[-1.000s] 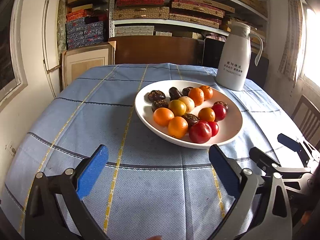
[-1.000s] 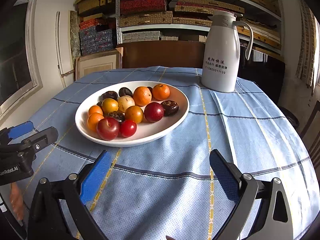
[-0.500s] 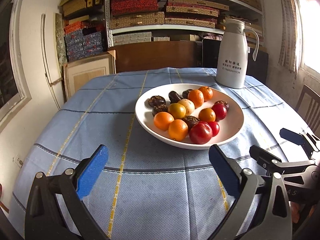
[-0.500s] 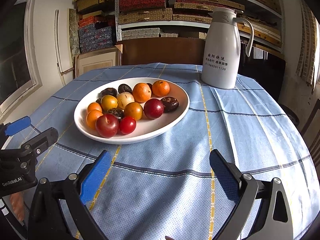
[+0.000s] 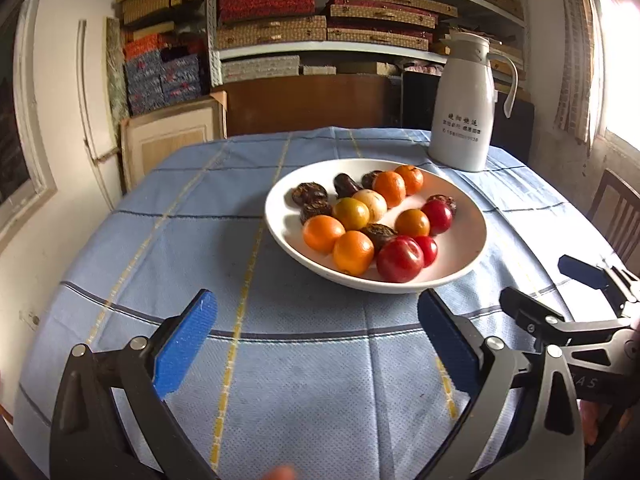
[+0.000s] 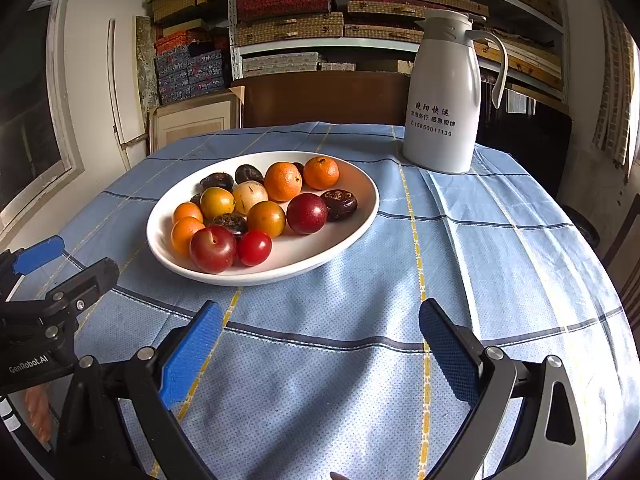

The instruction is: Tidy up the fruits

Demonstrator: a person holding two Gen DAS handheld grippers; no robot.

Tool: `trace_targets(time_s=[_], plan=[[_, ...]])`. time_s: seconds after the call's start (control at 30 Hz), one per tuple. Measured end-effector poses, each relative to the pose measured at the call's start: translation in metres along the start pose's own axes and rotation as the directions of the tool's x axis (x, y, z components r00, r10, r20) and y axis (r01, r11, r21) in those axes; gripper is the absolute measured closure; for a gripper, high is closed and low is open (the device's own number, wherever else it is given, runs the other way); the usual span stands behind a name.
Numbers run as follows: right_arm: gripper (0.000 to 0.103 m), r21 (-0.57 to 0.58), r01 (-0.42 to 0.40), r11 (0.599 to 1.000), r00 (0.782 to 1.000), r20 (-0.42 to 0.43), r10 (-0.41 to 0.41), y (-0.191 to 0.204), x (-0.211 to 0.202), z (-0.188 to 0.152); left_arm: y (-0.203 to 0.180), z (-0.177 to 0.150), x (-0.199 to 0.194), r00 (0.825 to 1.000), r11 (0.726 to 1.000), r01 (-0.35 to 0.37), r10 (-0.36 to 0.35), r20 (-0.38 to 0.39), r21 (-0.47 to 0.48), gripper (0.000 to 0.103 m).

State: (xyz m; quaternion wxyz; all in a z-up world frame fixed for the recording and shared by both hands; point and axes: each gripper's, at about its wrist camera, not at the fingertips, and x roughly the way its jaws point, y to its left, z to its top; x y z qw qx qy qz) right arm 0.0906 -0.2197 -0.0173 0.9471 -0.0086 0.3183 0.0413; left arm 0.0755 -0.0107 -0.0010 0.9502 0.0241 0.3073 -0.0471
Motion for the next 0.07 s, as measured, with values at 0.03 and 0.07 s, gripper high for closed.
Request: trace_targets(time_s=[0.03,0.07], plan=[[0.004,0.000,0.000,1.000,1.000,-0.001,0.000,-0.0001,0.0001,-0.0002,-0.0002,-0.0004,0.0004,1.000,1.000,0.002,-0.002,-0.003,-0.002,0.005],[0.004,0.001,0.000,1.000,1.000,-0.001,0.000,0.0001,0.0000,-0.0006,-0.0001,-0.0006,0.0011,1.000,1.000,0.000,0.000,-0.006,-0.002,0.005]])
